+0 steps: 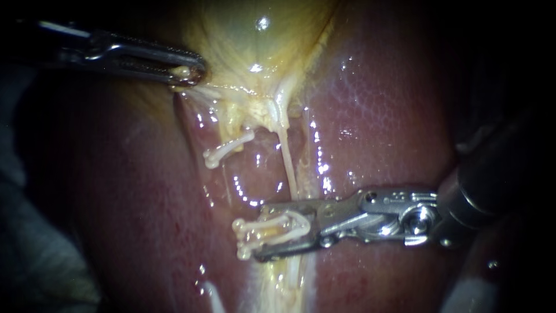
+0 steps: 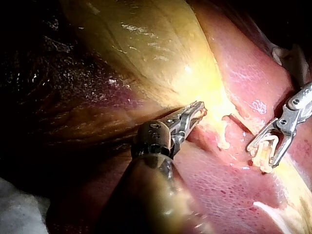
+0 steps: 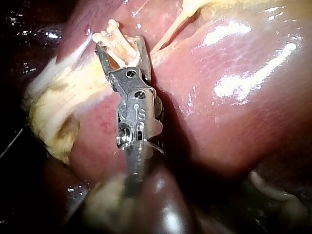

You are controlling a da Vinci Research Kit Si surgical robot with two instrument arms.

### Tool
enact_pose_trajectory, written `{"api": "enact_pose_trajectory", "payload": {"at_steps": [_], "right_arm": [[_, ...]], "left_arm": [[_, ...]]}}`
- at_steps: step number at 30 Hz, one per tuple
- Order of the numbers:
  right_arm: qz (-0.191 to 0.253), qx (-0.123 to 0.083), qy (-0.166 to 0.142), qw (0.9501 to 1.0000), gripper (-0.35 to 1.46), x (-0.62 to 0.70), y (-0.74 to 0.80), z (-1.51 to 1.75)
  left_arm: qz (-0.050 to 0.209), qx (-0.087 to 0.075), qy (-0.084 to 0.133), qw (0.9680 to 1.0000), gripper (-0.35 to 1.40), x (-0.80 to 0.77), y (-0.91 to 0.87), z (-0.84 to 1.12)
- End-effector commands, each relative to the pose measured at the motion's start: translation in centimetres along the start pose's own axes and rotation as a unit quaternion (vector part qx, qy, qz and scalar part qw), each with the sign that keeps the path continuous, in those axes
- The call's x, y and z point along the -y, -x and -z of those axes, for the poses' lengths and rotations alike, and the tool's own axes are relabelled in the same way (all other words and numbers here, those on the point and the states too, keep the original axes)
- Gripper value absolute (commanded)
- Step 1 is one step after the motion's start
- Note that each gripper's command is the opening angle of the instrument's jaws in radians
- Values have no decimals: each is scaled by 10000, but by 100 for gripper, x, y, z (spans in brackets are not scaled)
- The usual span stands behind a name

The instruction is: Clipping first clip right tube

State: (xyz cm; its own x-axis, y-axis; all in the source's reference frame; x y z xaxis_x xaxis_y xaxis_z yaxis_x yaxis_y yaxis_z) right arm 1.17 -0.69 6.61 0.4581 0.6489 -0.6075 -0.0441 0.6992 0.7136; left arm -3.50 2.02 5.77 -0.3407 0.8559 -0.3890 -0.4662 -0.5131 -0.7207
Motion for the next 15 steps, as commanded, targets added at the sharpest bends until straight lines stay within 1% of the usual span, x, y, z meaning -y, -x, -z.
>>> {"api": "enact_pose_trajectory", "payload": {"at_steps": [1, 5, 12, 15], "right_arm": [[1, -1, -2, 10000, 49, 1, 0, 0], [-12, 0, -19, 10000, 50, 6, -5, 3], [-92, 8, -76, 9999, 50, 27, -31, 20], [-114, -18, -121, 9999, 50, 32, -38, 31]], "left_arm": [[-1, -1, 1, 10000, -35, 0, 0, 0], [-1, -1, 2, 10000, -35, 0, 0, 1], [-2, -1, 2, 10000, -35, 0, 0, 1], [-2, -1, 2, 10000, -35, 0, 0, 1]]}}
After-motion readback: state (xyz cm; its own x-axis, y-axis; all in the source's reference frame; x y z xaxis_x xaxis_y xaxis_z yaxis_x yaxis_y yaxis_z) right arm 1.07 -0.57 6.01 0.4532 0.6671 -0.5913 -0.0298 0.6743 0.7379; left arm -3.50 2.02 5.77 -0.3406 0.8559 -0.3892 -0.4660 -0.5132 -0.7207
